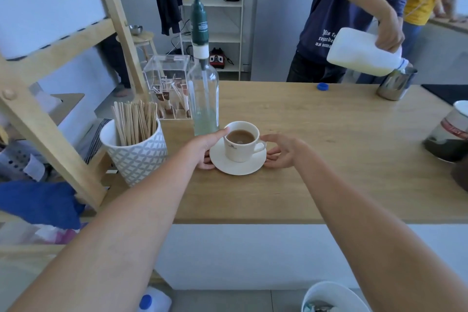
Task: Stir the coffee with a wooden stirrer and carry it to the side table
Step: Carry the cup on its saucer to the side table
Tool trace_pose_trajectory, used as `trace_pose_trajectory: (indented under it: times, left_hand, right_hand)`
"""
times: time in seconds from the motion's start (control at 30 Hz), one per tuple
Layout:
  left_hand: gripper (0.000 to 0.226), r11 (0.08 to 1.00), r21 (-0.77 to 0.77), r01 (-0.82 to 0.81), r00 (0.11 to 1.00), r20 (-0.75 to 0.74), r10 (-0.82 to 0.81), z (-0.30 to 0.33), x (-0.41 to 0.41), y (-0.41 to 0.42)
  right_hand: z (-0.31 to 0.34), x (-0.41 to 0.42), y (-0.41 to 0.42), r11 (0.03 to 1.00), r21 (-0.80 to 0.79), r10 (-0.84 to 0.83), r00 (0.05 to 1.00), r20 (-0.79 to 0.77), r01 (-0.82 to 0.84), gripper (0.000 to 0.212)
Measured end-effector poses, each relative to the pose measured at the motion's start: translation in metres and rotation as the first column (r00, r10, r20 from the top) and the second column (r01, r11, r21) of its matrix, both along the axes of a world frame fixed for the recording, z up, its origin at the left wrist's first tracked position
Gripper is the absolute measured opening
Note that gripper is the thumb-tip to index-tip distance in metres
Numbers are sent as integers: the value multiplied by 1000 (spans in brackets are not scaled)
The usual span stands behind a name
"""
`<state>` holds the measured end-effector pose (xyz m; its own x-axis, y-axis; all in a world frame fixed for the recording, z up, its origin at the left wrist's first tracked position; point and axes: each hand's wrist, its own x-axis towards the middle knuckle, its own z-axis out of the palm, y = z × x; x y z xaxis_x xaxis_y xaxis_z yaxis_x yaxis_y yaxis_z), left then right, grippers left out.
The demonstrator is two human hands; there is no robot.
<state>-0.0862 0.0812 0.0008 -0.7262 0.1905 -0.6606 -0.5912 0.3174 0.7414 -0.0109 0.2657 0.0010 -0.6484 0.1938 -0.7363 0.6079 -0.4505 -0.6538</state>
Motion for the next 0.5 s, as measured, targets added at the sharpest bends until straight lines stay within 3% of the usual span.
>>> trace_pose_trajectory:
  times: [0.1,0.27,0.5]
  left_hand:
    - [57,999,25,-36,999,19,35,-1,-3,-1]
    - [51,997,55,-45,997,68,41,-1,-4,1]
    - [58,996,88,14,994,109,-24,5,-3,15]
  right_hand:
    - [-3,0,0,999,-29,-19,1000,-10,19,54]
    - [-12,0,3,997,-31,-66,997,-41,65,68]
    - [-10,22,12,988,-92,-131,988,-86,123,56]
